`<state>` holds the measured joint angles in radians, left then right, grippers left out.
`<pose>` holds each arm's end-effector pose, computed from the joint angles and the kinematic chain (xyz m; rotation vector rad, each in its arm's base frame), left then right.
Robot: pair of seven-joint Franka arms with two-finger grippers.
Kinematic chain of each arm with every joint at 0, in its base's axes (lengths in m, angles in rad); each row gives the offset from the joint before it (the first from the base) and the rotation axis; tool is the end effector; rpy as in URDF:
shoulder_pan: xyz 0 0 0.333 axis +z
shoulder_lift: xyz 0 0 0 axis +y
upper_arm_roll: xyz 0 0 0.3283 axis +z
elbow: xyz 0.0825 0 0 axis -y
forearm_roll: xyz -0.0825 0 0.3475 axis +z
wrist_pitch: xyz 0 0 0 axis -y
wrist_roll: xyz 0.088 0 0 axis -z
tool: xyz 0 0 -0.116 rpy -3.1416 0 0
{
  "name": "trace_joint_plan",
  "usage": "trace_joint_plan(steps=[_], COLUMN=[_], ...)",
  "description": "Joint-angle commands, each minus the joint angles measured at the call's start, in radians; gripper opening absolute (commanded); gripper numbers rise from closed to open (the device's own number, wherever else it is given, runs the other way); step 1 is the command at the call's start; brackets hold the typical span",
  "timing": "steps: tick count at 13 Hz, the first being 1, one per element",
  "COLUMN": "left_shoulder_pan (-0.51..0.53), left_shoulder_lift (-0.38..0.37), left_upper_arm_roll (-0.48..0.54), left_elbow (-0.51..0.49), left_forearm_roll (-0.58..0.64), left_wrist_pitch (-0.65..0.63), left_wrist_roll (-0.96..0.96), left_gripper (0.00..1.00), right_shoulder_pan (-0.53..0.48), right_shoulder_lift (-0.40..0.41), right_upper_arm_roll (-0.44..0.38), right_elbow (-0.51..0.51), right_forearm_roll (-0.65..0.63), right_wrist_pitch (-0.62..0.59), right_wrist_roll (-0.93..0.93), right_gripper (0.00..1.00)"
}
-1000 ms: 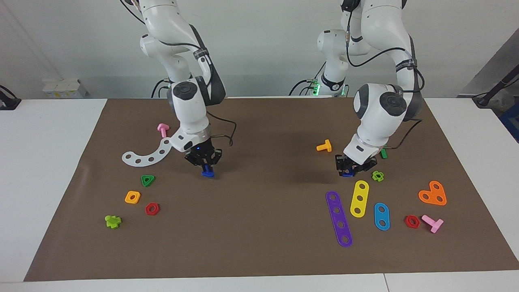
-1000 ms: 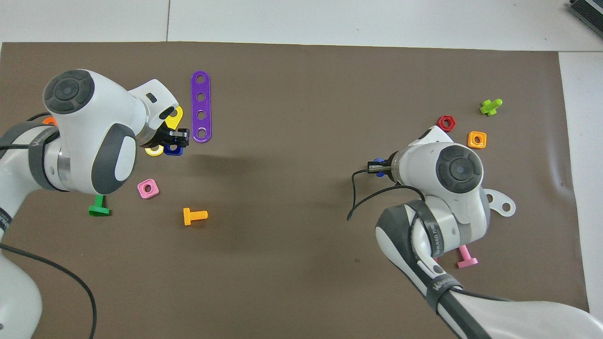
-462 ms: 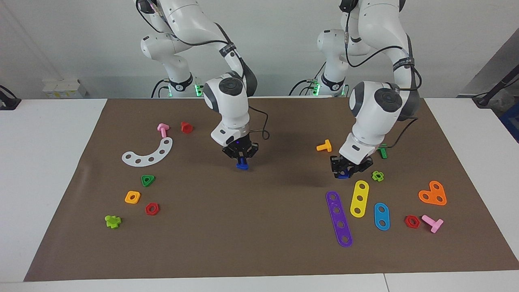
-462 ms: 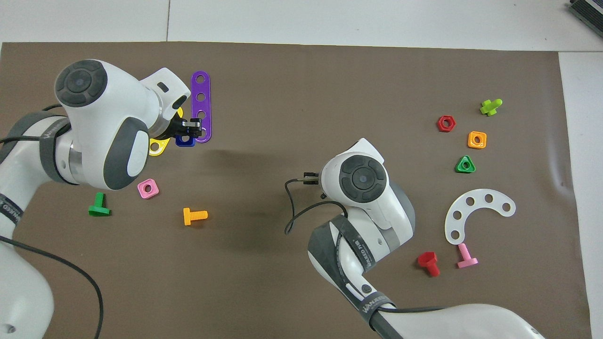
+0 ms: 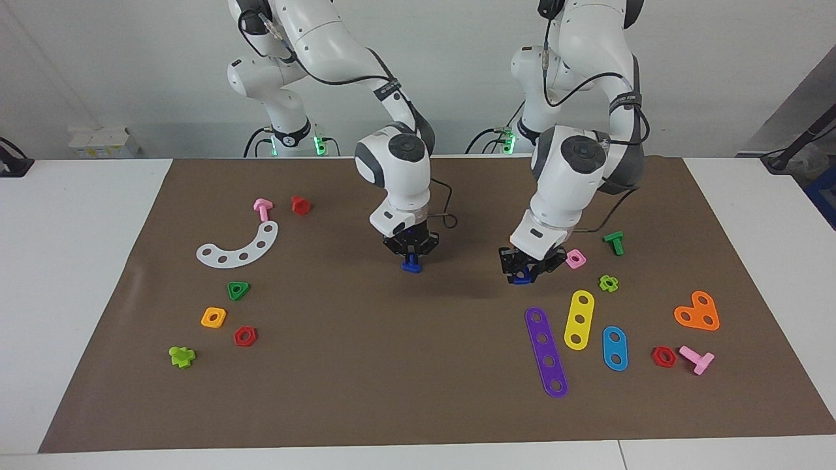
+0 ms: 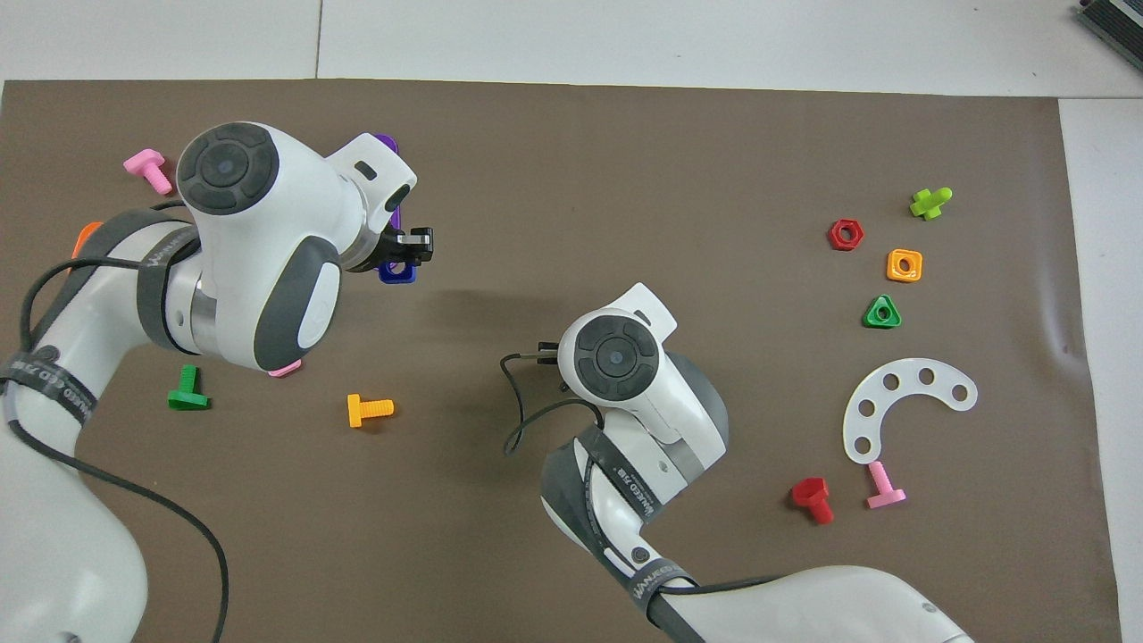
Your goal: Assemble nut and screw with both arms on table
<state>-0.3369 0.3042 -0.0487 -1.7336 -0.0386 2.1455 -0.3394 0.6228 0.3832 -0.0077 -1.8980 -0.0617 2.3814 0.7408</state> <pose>0.5789 -0.2340 0.4331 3.0556 -0.0366 0.1284 0.5032 0.3548 0.3360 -3.1087 0.1282 -0.1679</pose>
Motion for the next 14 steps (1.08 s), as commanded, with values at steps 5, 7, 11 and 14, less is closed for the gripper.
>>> trace_joint_plan(steps=[5,7,11,14], left_shoulder_pan=[-0.112,-0.177,-0.302,-0.344], left_shoulder_lift=[0.061,0.108,0.141,0.147], left_upper_arm_roll=[0.015,0.015,0.015,0.015], left_elbow=[0.083,0.114,0.109,0.091], left_forearm_roll=[0.006,0.005,0.005,0.013], left_wrist_pitch=[0.028,0.051,0.1,0.097], left_wrist_roll=[-0.159,-0.238,-0.344,-0.386], left_gripper=[0.0,0.0,0.0,0.0], right_shoulder_pan=[-0.101,-0.168,-0.306,-0.415], right_shoulder_lift=[-0.154,-0.229,-0.346,-0.403], right_upper_arm_roll=[-0.002,-0.001,0.0,-0.003], right_elbow=[0.004,0.002,0.004,0.014], right_forearm_roll=[-0.01,-0.003,0.005,0.031], right_wrist_pitch=[-0.147,-0.247,-0.344,-0.413], right_wrist_roll=[0.003,-0.046,-0.161,-0.311], right_gripper=[1.0,1.0,1.0,1.0])
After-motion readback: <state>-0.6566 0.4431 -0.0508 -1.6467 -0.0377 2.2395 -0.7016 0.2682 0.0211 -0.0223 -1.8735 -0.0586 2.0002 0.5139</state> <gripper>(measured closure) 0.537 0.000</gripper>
